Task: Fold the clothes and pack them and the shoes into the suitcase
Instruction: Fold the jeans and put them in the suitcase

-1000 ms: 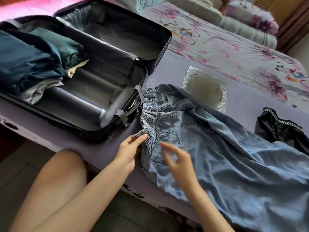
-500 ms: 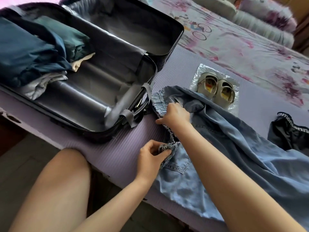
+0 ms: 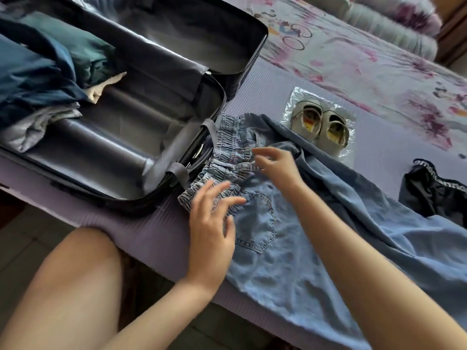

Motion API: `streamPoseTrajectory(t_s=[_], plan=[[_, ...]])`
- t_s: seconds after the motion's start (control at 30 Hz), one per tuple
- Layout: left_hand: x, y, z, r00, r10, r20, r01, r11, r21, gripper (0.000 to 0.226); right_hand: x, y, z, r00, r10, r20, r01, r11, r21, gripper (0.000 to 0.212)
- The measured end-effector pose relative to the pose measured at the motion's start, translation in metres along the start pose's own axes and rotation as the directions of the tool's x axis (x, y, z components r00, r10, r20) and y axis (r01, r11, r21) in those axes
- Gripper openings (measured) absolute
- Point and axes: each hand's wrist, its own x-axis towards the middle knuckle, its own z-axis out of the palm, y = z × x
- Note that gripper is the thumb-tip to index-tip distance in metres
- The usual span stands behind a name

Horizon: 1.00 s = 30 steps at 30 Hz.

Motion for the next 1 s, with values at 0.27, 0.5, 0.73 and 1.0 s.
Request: streamPoseTrajectory(t_s=[0.27,0.5,0.73,1.0], plan=[[0.031,-0.052,0.057,0.79,-0.103,0.604,-0.379,0.693,0.614,0.079,0.023,0.048,-0.098,0.945,0.028,-0.327,-0.109,0.967,-0.231,0.033],[0.019,-0.081,0.071,0.834,-0.034,0.551,-0.382,0.685,0.62,0.068,0.065,0.074,-0.109,0.934,0.112,-0.339,-0.254,0.876,-0.411,0.051],[0.018,-0.082,0.072,0.849,-0.012,0.528,-0.391,0.658,0.644,0.068,0.068,0.082,-0.111,0.877,-0.012,-0.48,-0.172,0.925,-0.338,0.017],[0.026,-0.069,0.064,0.809,-0.092,0.581,-0.355,0.712,0.606,0.076,-0.01,0.026,-0.132,0.789,-0.41,-0.458,0.332,0.911,-0.245,0.013]])
